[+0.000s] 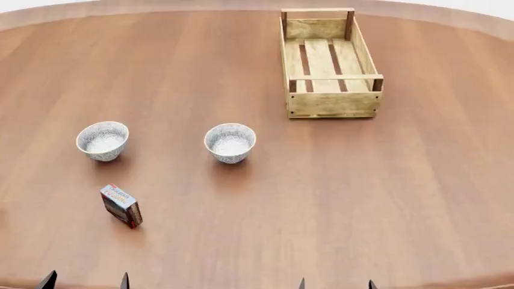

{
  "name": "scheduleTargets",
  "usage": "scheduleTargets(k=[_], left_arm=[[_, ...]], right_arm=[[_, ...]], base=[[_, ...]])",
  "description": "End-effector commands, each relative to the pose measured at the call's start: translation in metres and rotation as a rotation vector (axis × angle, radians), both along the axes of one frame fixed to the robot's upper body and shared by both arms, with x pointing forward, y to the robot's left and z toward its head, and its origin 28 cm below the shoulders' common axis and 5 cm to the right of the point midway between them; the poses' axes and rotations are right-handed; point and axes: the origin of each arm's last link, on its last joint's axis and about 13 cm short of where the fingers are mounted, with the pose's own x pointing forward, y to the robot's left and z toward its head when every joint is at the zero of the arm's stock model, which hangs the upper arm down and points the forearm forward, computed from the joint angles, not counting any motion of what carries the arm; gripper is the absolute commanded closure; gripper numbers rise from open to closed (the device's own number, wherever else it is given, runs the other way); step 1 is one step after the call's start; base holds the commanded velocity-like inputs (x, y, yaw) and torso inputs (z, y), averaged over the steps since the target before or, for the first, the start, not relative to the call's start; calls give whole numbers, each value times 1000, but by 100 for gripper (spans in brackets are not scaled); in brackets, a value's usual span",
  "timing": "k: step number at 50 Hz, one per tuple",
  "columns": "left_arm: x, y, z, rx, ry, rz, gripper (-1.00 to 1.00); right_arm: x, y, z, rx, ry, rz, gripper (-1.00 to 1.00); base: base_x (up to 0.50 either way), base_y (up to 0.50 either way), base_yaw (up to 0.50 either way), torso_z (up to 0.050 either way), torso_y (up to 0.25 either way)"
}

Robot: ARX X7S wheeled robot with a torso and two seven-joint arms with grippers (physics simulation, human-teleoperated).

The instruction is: Stack the right bowl on the left bowl and place them in the tray.

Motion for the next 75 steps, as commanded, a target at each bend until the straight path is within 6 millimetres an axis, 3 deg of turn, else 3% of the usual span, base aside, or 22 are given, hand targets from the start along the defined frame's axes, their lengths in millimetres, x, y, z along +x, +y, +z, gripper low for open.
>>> scheduleTargets(k=[1, 43, 75], left_arm=[[-2, 0, 0, 2, 1, -1, -100], [0, 0, -3, -20, 37, -9, -100], [0, 0, 0, -16, 26, -12, -100]], right_arm=[[-2, 0, 2, -8, -1, -2, -100], [-2, -2, 1, -1, -1, -10, -100], [-3, -1, 2, -3, -5, -7, -100]], base=[[0, 0, 0, 0, 0], [0, 0, 0, 0, 0], [0, 0, 0, 50, 0]])
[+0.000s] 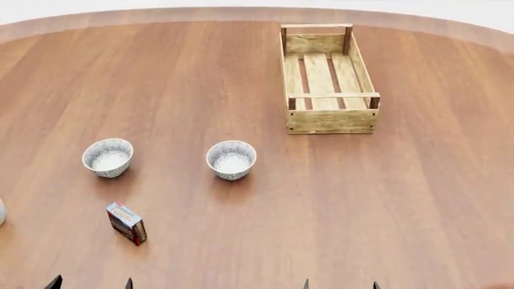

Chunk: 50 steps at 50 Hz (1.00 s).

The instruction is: Stack the right bowl on the left bowl and place them in the tray.

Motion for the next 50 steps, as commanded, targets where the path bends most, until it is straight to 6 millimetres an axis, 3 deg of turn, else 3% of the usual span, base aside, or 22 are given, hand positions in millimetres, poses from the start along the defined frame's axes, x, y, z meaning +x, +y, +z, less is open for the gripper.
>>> scheduleTargets(k=[1, 12, 16, 20, 26, 50], left_arm=[[0, 0, 4, -12, -12, 0, -100], [-1, 1, 7, -2, -27, 7, -100], [-4, 2, 20, 49, -141, 41, -100], [-17, 4, 53, 175, -416, 101, -100], [-30, 4, 70, 194, -561, 124, -100], [-45, 3, 71, 200, -631, 148, -100]], right_arm=[[0, 1, 1, -2, -3, 5, -100], [-1, 1, 3, -5, -9, 7, -100], [-3, 0, 18, 26, -79, -13, -100], [-10, -3, 48, 11, -268, -69, -100], [-28, -2, 72, -40, -550, -55, -100], [-38, -3, 66, 25, -589, -35, -100]], base=[[0, 0, 0, 50, 0], [0, 0, 0, 50, 0], [0, 0, 0, 2, 0], [0, 0, 0, 0, 0], [0, 0, 0, 0, 0], [0, -60, 0, 0, 0]])
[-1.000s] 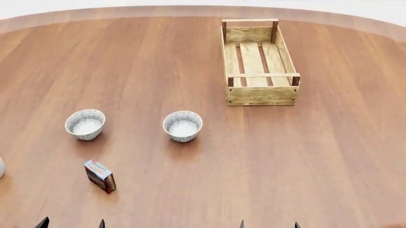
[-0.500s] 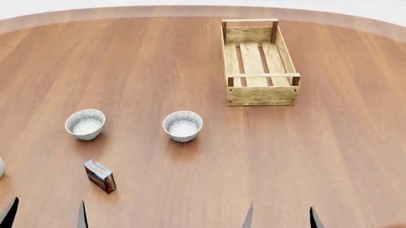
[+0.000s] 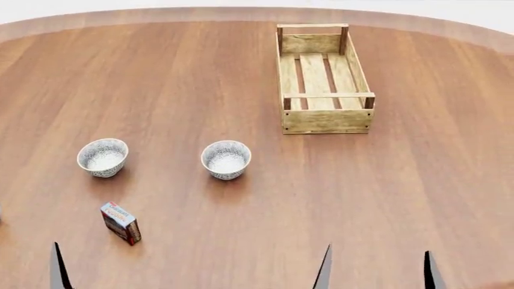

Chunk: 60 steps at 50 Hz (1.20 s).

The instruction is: Stack the right bowl on the left bowl and place them in the tray.

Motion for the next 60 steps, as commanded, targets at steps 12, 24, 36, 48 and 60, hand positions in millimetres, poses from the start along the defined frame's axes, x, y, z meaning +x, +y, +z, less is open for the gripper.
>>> scheduleTargets(k=[12, 24, 36, 48, 60], left_arm=[[-6, 1, 3, 6, -35, 16, -100], [-7, 2, 3, 5, -33, 18, -100], [-7, 2, 3, 5, -32, 19, -100], [-10, 1, 3, 8, -37, 17, -100], [-10, 1, 3, 12, -34, 18, -100]], right_arm=[[-3, -1, 1, 37, -40, 6, -100], [-4, -1, 1, 38, -34, 7, -100], [-6, 2, 3, 23, -41, 27, -100], [-8, 2, 4, 13, -44, 26, -100], [-8, 2, 4, 2, -48, 26, -100]], base=[[0, -500, 0, 0, 0], [0, -500, 0, 0, 0], [0, -292, 0, 0, 0], [367, 0, 0, 0, 0], [500, 0, 0, 0, 0]])
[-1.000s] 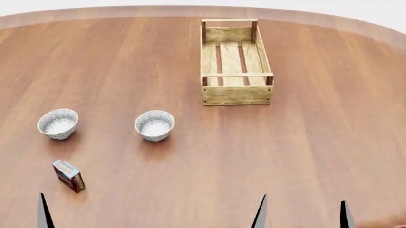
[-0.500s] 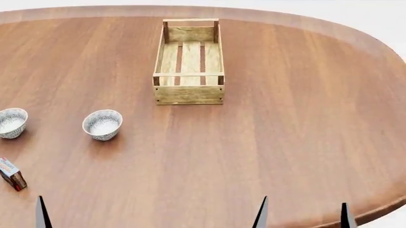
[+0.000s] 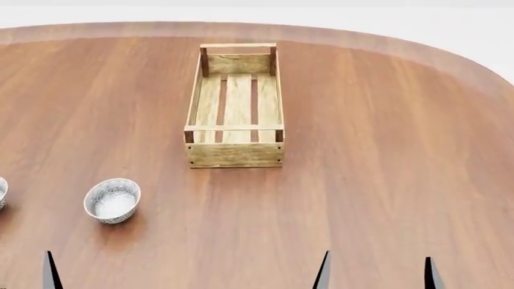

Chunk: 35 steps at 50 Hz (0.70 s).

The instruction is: Stack the right bowl on the left bowl and place them in the tray.

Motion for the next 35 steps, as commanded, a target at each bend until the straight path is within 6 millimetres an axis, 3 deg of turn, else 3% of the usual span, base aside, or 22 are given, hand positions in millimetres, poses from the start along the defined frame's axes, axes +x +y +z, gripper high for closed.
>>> scheduleTargets(k=[1, 35], left_arm=[[-1, 1, 3, 8, -8, 12, -100], [-2, 1, 3, 6, -7, 5, -100]], right_arm=[[0, 0, 1, -30, -15, -6, -100], [1, 0, 1, -55, -12, -12, -100]], base=[[500, 0, 0, 0, 0], [500, 0, 0, 0, 0]])
